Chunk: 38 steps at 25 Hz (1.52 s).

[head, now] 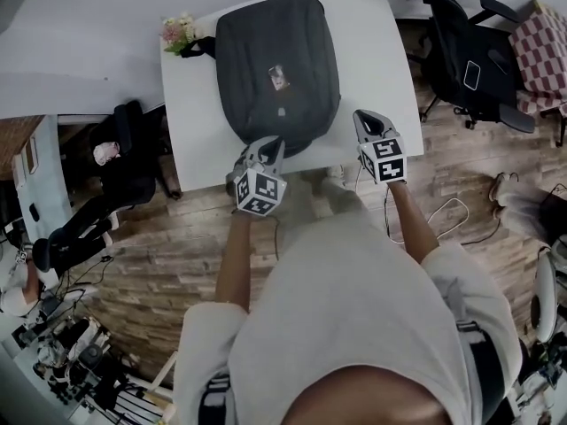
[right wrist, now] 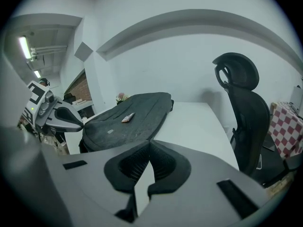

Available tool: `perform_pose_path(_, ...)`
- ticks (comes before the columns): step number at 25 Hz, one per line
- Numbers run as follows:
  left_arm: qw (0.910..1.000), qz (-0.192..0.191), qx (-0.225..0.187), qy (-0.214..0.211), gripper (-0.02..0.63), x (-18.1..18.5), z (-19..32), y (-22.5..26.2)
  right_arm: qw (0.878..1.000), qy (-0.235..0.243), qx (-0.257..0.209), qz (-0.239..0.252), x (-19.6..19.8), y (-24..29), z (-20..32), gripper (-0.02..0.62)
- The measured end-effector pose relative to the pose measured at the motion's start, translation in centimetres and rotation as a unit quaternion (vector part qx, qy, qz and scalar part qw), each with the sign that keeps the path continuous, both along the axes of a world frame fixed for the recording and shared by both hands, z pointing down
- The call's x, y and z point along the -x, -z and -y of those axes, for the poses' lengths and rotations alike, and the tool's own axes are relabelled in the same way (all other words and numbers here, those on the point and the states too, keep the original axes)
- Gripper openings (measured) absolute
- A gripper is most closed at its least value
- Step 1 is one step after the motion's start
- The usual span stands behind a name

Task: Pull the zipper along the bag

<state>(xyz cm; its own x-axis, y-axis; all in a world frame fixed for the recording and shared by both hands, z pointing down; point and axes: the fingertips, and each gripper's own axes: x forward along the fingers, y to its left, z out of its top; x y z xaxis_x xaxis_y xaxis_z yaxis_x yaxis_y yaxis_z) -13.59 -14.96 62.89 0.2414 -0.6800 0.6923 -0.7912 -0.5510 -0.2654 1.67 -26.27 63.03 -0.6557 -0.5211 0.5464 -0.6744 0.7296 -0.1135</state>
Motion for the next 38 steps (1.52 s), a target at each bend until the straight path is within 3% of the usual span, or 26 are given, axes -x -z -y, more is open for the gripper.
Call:
perform_pose_path(4, 0.9944, 0.057, 0.015, -0.088, 0.028, -0.7, -0.4, -1.5, 1.000, 0.000, 0.004, -0.017, 0.4, -1.0, -0.2, 0.014)
perform_pose_path(6, 0.9906, 0.065, 0.022, -0.118, 0.035, -1.0, -0.5, -1.8, 1.000, 0.001, 0.006, -0.024, 0.6, -1.5, -0.2, 0.014)
perform_pose_path(9, 0.9864, 0.058, 0.041, -0.148, 0.182, -1.7, -0.5, -2.6, 0.999, 0.001, 0.012, -0.031, 0.8, -2.1, -0.4, 0.014)
perform_pose_path(14, 0.9764, 0.076, 0.067, -0.191, 0.201, -1.9, -0.4, -4.6, 0.998, 0.019, 0.009, -0.051, 1.5, -3.2, -0.1, 0.014)
perform_pose_path(18, 0.9716, 0.086, 0.083, -0.204, 0.190, -1.9, -0.2, -6.4, 0.998, 0.014, 0.018, -0.054, 1.7, -4.2, 0.2, 0.014)
perform_pose_path(22, 0.9695, 0.092, 0.091, -0.208, 0.132, -2.1, -0.3, -6.7, 0.998, 0.018, 0.022, -0.062, 1.7, -5.1, 0.6, 0.025)
perform_pose_path(26, 0.9689, 0.085, 0.094, -0.212, 0.104, -1.9, -0.2, -6.6, 0.995, 0.042, 0.029, -0.080, 2.6, -6.6, 0.8, 0.109)
perform_pose_path(31, 0.9681, 0.081, 0.097, -0.216, 0.095, -1.9, -0.2, -6.5, 0.990, 0.061, 0.004, -0.130, 3.5, -7.8, 2.3, 0.202)
perform_pose_path(38, 0.9679, 0.080, 0.097, -0.218, 0.094, -2.3, -0.3, -6.4, 0.976, 0.114, -0.024, -0.182, 4.6, -9.2, 4.5, 0.186)
